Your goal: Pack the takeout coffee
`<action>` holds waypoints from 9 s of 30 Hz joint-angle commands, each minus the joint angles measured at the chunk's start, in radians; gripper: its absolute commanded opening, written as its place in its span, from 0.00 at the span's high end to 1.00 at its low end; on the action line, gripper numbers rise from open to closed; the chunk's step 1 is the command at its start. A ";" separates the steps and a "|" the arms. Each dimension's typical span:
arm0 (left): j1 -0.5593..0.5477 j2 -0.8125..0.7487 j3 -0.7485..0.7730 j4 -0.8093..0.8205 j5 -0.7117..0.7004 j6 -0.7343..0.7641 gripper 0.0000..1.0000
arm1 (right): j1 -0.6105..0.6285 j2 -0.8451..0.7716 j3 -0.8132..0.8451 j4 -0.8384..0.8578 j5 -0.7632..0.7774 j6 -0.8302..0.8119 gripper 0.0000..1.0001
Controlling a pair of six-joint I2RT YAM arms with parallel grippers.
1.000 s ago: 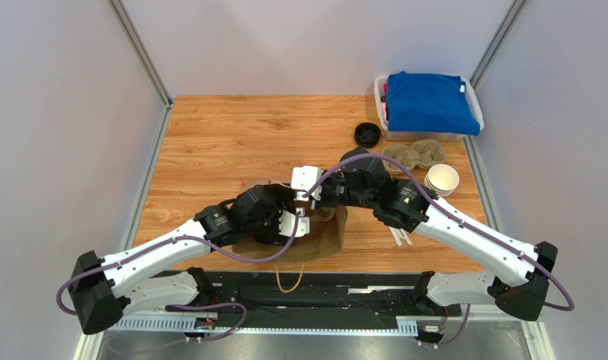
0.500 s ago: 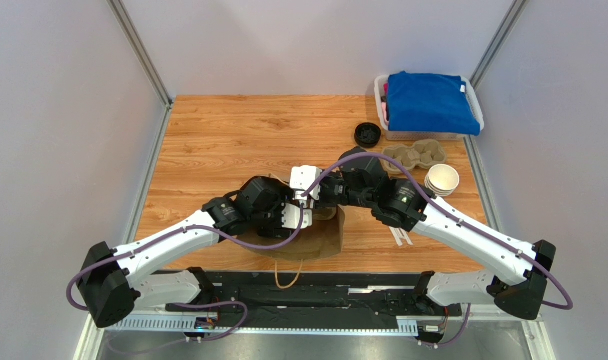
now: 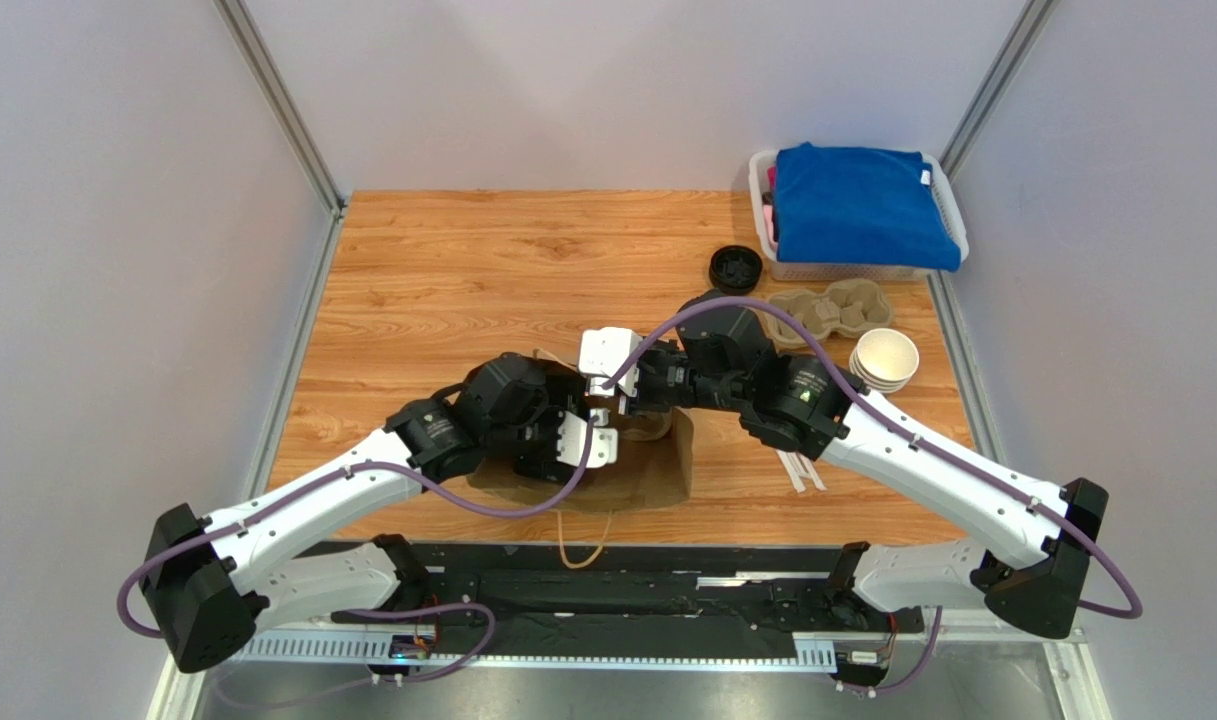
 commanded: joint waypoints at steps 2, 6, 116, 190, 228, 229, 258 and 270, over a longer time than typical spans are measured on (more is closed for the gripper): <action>0.007 0.050 0.030 -0.010 0.019 0.003 0.95 | -0.006 -0.004 0.043 0.061 -0.043 0.018 1.00; 0.016 0.061 0.042 -0.030 0.003 -0.011 0.95 | -0.013 -0.009 0.041 0.055 -0.051 0.018 1.00; 0.219 0.859 0.754 -0.431 0.152 0.118 0.95 | -0.630 0.600 0.643 -0.259 -0.836 0.262 1.00; -0.082 0.653 0.477 -0.458 -0.150 -0.380 0.90 | -0.473 0.241 0.352 -0.337 -0.896 0.065 1.00; 0.111 0.718 0.712 -0.455 -0.017 -0.236 0.05 | -0.589 0.634 0.718 -0.586 -0.985 0.024 1.00; 0.110 0.710 0.712 -0.447 -0.021 -0.236 0.05 | -0.589 0.634 0.718 -0.586 -0.985 0.024 1.00; 0.087 0.497 0.568 -0.275 -0.067 -0.181 0.01 | -0.576 0.621 0.727 -0.539 -0.932 0.056 1.00; 0.084 0.398 0.534 -0.257 -0.009 -0.196 0.01 | -0.572 0.583 0.680 -0.485 -0.889 0.072 1.00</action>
